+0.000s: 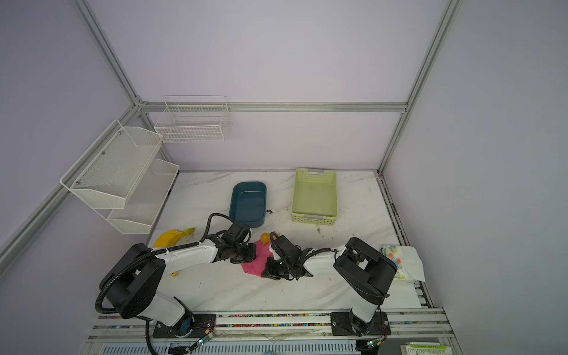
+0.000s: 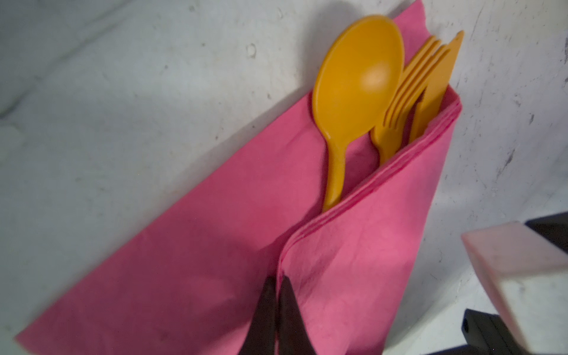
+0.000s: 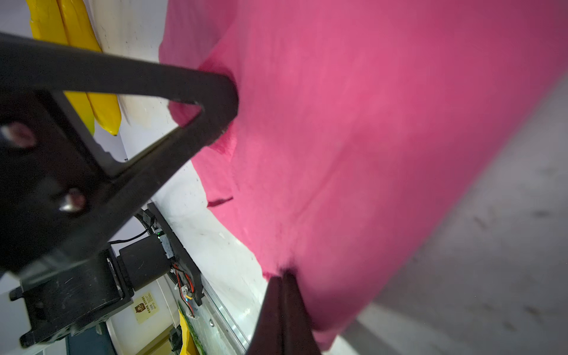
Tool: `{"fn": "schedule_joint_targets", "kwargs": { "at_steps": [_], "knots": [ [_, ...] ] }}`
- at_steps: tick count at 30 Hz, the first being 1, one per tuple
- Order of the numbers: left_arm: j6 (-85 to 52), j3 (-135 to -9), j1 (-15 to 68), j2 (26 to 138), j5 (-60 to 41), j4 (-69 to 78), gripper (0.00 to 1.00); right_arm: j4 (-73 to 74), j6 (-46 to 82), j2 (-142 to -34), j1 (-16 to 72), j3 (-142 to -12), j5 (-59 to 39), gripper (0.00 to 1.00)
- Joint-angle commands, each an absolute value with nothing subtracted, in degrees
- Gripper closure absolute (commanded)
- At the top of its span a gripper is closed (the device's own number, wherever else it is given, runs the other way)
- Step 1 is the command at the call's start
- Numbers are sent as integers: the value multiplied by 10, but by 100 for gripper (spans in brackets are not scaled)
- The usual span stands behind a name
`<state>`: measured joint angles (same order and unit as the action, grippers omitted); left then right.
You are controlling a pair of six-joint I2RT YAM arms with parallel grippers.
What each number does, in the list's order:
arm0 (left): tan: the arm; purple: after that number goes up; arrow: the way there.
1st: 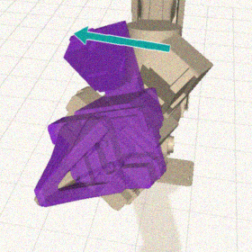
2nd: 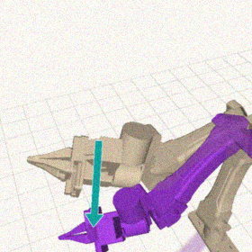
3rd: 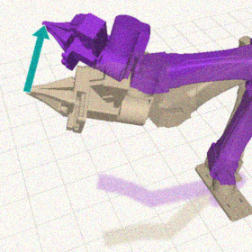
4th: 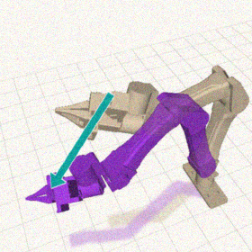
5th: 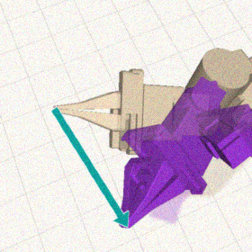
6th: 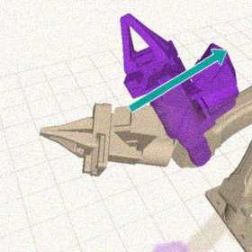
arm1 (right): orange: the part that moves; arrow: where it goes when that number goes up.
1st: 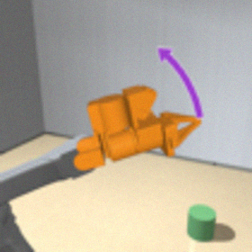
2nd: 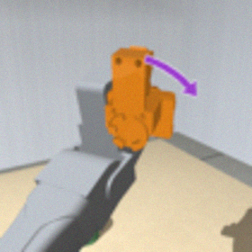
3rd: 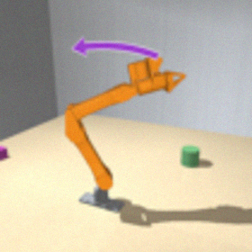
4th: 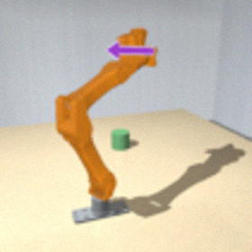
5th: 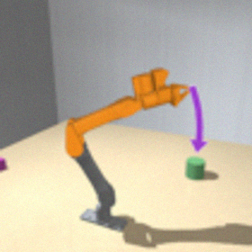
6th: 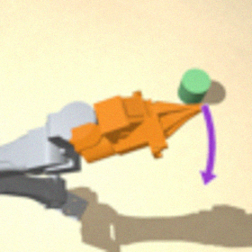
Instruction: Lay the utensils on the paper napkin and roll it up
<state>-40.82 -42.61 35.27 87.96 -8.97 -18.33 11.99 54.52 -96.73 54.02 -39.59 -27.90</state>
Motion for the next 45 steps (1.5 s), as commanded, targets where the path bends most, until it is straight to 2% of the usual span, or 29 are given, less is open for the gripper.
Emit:
{"fn": "schedule_joint_targets", "kwargs": {
  "at_steps": [1,13,21,27,34,45],
  "knots": [
    [-395,-411,352,860,-83,-179,94,101,561,-948,542,-368,-254,99],
    [-431,-375,398,839,-75,-168,94,82,565,-867,543,-313,-277,99],
    [-444,-354,407,834,-55,-160,94,90,564,-823,542,-349,-287,98],
    [-440,-358,407,837,-42,-162,94,79,557,-887,542,-421,-259,96],
    [-438,-357,407,841,-39,-165,95,58,529,-982,541,-495,-242,100],
    [-439,-352,407,837,-41,-163,98,-3,499,-1049,540,-551,-181,100]
  ]
}}
